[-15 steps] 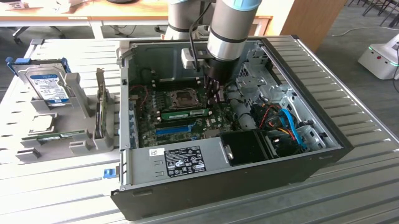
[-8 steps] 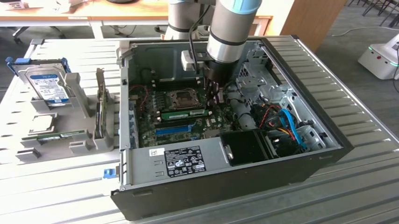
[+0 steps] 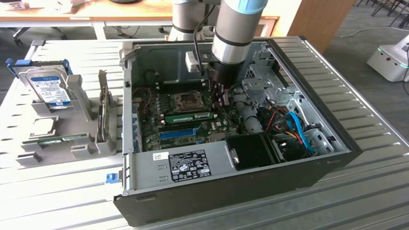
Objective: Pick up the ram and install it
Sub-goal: 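Press down the ram until it locks into place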
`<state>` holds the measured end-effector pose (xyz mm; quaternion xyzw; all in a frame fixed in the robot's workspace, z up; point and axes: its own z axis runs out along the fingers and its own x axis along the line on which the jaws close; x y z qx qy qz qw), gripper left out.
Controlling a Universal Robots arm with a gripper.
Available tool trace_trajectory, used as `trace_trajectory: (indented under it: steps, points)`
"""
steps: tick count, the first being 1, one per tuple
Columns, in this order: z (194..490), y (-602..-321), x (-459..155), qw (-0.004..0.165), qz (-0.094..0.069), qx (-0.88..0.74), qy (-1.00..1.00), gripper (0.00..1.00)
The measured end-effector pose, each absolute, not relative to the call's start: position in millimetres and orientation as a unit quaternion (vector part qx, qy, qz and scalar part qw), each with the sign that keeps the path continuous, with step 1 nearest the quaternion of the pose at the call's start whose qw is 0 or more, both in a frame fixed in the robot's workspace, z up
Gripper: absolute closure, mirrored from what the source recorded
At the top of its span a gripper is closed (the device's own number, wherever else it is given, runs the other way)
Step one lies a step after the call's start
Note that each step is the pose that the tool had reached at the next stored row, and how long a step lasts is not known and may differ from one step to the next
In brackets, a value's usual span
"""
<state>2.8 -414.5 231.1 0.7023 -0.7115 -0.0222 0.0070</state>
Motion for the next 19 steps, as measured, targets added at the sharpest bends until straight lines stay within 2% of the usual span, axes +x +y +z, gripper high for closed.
trace_trajectory:
  steps: [19]
  points:
    - [227.4,-413.3,2.8,0.007,-0.022,0.702,-0.712,0.89]
